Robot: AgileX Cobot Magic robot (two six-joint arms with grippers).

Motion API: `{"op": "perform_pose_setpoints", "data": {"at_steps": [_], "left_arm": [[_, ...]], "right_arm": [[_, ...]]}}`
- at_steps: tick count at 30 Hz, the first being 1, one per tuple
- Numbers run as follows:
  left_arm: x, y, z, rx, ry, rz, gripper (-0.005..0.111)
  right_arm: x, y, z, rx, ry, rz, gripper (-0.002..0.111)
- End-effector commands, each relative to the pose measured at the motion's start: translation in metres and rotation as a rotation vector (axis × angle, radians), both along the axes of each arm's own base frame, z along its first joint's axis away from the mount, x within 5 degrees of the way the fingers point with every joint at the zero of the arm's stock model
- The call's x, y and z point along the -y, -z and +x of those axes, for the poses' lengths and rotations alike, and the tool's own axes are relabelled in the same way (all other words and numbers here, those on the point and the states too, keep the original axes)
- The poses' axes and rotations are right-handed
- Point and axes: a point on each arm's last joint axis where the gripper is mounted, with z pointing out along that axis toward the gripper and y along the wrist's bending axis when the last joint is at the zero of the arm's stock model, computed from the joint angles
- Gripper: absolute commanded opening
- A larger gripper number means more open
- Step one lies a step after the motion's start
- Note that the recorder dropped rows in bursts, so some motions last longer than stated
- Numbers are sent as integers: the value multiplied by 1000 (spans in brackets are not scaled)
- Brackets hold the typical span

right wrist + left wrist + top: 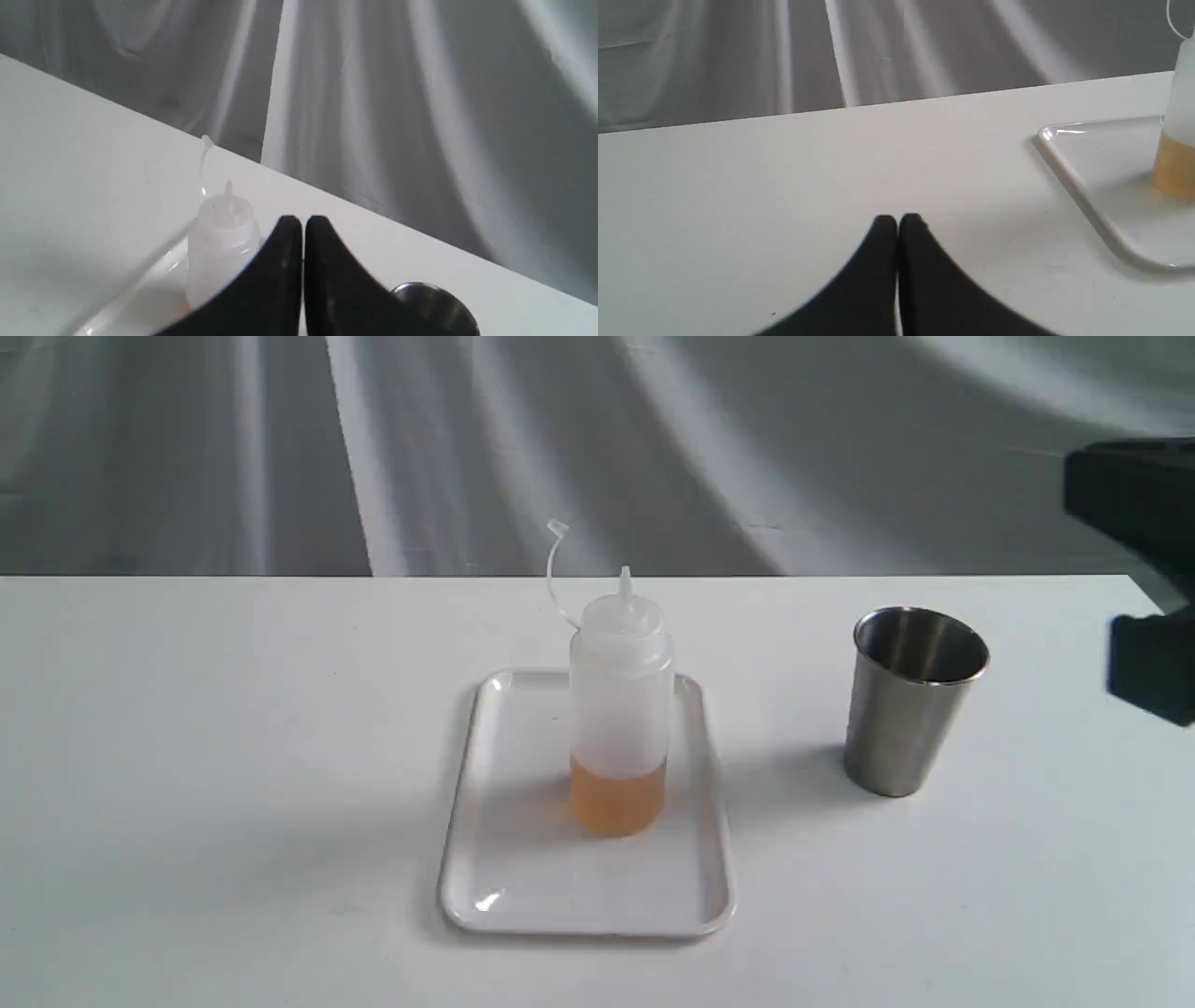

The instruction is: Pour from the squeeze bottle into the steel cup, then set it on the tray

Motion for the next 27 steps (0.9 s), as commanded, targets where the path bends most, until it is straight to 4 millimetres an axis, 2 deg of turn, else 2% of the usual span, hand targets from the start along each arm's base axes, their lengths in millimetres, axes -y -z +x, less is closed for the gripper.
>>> {"op": "perform_pose_setpoints", "data": {"at_steps": [1, 5, 11, 16, 20, 27], "left_arm": [[0, 1, 0, 5, 6, -2, 0], [0, 1, 0, 5, 6, -2, 0], [0, 1, 0, 5, 5, -6, 0], [0, 1, 0, 5, 5, -6, 0], [0, 1, 0, 5, 5, -6, 0], [0, 1, 0, 5, 6, -4, 0]], "right_arm": [[7, -5, -13, 43, 13, 10, 0], [11, -7, -20, 47, 27, 12, 0], [21, 0, -29, -44, 97, -13, 0], [29, 1, -41, 11, 115, 15, 0], [35, 17, -49, 46, 138, 67, 0], [45, 66, -58, 86, 222, 215, 0]]}}
